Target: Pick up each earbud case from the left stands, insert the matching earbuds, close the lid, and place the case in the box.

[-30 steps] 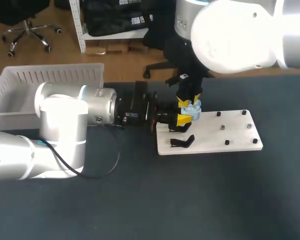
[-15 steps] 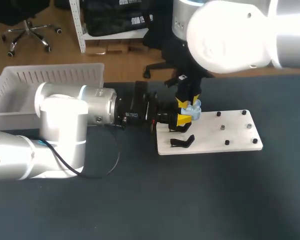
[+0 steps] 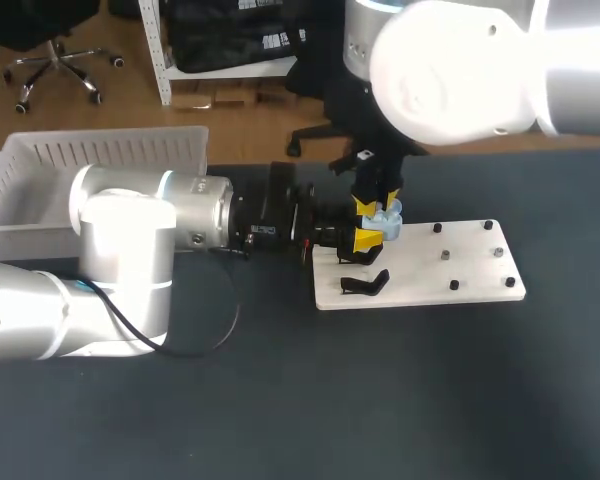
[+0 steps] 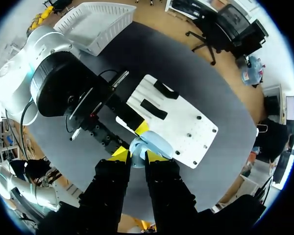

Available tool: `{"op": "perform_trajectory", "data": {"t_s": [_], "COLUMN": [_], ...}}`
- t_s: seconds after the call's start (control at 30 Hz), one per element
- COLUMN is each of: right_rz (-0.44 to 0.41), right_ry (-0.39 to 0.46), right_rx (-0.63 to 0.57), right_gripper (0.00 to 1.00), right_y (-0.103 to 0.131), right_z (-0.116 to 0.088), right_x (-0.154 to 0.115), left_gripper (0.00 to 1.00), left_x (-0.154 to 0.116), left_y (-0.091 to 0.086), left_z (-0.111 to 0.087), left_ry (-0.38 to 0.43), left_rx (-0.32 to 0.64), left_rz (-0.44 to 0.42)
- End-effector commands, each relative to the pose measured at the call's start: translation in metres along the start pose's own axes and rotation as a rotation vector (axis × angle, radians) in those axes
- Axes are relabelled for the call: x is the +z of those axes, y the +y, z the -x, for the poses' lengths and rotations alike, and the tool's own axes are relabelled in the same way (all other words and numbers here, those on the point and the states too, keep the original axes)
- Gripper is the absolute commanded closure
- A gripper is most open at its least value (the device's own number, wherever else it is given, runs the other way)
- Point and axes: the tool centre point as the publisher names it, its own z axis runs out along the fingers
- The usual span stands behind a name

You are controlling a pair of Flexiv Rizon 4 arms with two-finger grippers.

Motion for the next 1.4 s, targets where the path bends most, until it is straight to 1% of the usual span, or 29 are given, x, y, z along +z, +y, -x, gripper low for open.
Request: {"op": "perform_trajectory", "data": {"t_s": [0.03, 0.37, 0.7, 1.4], "right_rz": [0.000, 0.002, -0.009, 0.000], "right_ry": [0.005, 0.000, -0.010, -0.008], "right_rx": [-0.001, 0.004, 0.006, 0.013], "right_gripper": [1.00, 1.00, 1.00, 1.00], "right_y": [0.0000, -0.0006, 0.0025, 0.0039], "right_z": [0.0028, 0.0024, -0.0013, -0.0035], "right_x": [0.0019, 0.0025, -0.0033, -0.0004], "left_gripper": [1.00, 1.00, 1.00, 1.00], "left_x": [0.0007, 0.0007, 0.0007, 0.0007], "left_y": [-0.0009, -0.0009, -0.0009, -0.0009], "left_z": [-0.0008, -0.0008, -0.0008, -0.0008], "left_ry": [-0.005, -0.005, -0.005, -0.005], "left_rx": [0.004, 0.004, 0.004, 0.004], "left_rz": [0.005, 0.005, 0.005, 0.005]}}
